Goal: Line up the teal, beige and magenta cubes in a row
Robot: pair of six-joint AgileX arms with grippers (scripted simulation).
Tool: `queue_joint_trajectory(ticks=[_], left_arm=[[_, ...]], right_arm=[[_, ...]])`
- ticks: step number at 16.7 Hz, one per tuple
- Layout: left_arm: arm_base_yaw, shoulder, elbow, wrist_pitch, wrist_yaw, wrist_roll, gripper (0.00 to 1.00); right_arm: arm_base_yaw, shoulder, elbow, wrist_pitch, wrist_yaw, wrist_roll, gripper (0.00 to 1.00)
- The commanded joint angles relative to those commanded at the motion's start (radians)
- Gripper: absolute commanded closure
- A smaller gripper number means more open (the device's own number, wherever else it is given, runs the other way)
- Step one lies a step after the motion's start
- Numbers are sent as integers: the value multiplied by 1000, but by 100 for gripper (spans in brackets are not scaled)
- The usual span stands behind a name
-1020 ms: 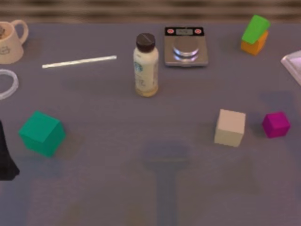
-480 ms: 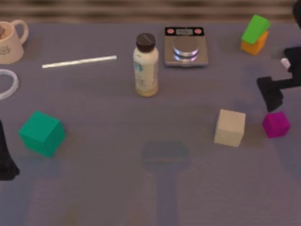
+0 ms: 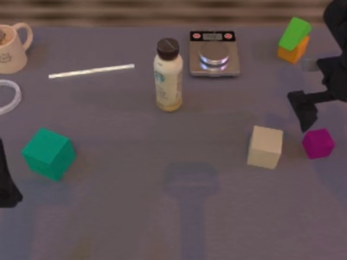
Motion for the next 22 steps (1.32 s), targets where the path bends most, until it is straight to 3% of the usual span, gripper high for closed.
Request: queue_joint_trajectory(ticks=[4, 10, 15, 22], left_arm=[[0, 0, 0, 0, 0, 0, 0], [0, 0, 0, 0, 0, 0, 0], [0, 0, 0, 0, 0, 0, 0], [0, 0, 0, 0, 0, 0, 0]], right_arm=[[-3, 17, -28, 42, 0, -2, 0], [1, 123, -151, 279, 1, 3, 0], [1, 137, -166, 303, 1, 3, 0], [1, 137, -166, 303, 1, 3, 53]])
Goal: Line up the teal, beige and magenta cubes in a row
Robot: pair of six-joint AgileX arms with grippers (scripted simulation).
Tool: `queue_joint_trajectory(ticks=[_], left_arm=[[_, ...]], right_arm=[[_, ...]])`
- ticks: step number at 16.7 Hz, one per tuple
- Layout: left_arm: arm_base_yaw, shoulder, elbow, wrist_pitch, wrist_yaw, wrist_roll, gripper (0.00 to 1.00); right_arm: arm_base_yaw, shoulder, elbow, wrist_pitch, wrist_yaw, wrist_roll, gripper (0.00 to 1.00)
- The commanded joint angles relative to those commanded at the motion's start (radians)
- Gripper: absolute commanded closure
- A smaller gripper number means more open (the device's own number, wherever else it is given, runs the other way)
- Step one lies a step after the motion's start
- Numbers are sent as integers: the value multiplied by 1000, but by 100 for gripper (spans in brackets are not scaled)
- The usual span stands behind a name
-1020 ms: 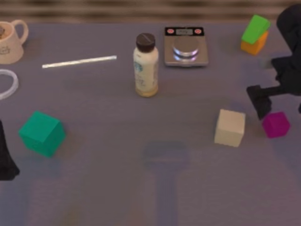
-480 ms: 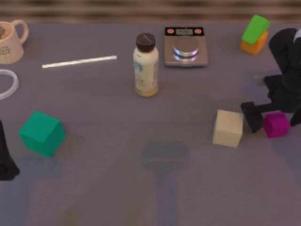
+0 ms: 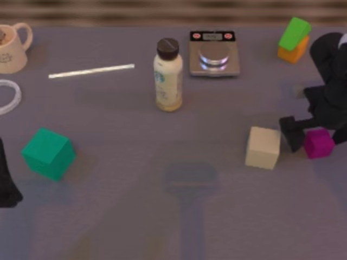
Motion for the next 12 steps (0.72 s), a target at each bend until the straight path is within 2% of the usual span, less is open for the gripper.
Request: queue_joint_trajectory(ticks=[6, 12], left_arm=[[0, 0, 0, 0, 0, 0, 0], [0, 0, 0, 0, 0, 0, 0]], right_arm=[[0, 0, 0, 0, 0, 0, 98], [0, 0, 0, 0, 0, 0, 100]])
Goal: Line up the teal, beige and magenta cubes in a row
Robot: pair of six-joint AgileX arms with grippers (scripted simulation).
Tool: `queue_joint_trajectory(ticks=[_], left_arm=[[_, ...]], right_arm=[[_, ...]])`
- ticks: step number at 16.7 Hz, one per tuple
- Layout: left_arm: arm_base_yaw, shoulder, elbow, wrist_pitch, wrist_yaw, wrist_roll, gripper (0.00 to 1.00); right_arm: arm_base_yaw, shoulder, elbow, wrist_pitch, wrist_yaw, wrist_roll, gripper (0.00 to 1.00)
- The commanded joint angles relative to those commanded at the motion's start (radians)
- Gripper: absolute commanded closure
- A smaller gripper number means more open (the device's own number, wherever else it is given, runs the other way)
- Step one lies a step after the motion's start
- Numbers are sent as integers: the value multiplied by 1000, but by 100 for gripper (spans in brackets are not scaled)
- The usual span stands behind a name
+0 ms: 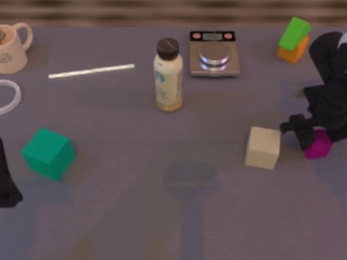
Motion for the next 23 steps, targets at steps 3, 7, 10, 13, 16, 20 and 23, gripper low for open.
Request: queue_joint_trajectory(ticks=[3, 7, 10, 13, 16, 20, 23], left_arm=[[0, 0, 0, 0, 0, 0, 0], [0, 0, 0, 0, 0, 0, 0], [0, 0, 0, 0, 0, 0, 0], [0, 0, 0, 0, 0, 0, 0], [0, 0, 0, 0, 0, 0, 0], [0, 0, 0, 0, 0, 0, 0], [0, 0, 0, 0, 0, 0, 0]], right_arm=[[-2, -36, 12, -13, -2, 2, 100], [-2, -65, 59, -89, -2, 4, 100], [3, -110, 118, -208, -2, 1, 100], [7, -139, 148, -252, -2, -1, 100], [2, -135, 146, -249, -3, 1, 100], [54, -139, 147, -258, -1, 72, 100], [152, -155, 139, -271, 4, 218, 100]])
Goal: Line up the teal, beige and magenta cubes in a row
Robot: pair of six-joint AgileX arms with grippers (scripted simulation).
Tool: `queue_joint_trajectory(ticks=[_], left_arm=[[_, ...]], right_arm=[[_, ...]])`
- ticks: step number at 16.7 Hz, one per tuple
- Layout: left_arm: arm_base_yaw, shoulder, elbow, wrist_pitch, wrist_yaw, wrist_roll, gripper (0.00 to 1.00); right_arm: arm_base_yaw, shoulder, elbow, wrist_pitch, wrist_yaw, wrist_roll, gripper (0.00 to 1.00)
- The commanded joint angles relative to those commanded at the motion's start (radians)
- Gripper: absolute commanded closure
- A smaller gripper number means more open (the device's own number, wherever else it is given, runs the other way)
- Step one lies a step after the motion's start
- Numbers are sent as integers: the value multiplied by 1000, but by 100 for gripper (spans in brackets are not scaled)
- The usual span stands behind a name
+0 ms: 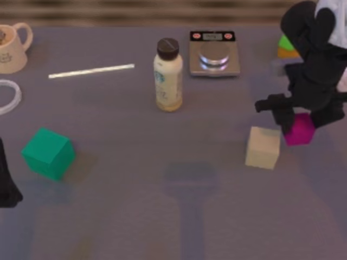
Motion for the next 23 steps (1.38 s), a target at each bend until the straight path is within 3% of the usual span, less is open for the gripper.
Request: queue_joint_trajectory(ticks=[5, 9, 15, 23], left_arm=[[0, 0, 0, 0, 0, 0, 0], [0, 0, 0, 0, 0, 0, 0], [0, 0, 0, 0, 0, 0, 0], [0, 0, 0, 0, 0, 0, 0]], right_arm=[[196, -38, -25, -23, 7, 299, 100], [292, -70, -39, -25, 12, 421, 100], [291, -62, -47, -7, 11, 426, 100], [300, 20, -195, 222, 13, 431, 100]])
